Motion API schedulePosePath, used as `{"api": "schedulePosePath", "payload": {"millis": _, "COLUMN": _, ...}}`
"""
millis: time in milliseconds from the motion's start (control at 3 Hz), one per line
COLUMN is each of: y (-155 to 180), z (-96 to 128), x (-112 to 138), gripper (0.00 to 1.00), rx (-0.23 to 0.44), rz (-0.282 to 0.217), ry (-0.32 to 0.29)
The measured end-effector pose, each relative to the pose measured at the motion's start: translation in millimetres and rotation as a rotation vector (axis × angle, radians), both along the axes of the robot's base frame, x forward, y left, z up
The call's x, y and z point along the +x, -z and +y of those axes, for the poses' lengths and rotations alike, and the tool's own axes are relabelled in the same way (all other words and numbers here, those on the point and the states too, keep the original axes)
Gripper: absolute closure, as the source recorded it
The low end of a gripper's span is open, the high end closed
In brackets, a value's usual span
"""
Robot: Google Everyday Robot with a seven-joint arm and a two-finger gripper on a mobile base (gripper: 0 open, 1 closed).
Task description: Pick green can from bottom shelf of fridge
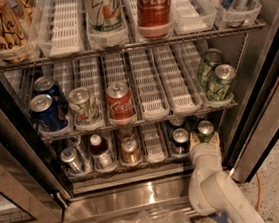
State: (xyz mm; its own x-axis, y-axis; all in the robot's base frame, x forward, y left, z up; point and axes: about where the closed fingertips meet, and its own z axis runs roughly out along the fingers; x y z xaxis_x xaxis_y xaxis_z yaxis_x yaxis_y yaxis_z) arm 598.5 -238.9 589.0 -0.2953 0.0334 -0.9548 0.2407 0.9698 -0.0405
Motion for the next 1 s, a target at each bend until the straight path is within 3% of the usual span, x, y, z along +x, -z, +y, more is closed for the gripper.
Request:
{"api": "schedulePosePath", "payload": {"millis": 333, "y": -0.5, "z": 0.1, "x": 1.7, "gripper": 0.51, "rx": 0.001, "rz": 0.002, "ry": 0.000}}
{"api": "schedulePosePath", "payload": {"millis": 1000, "y": -0.5, "z": 0.0, "x": 1.7, "gripper": 0.93, "rx": 0.001, "rz": 0.002, "ry": 0.000}}
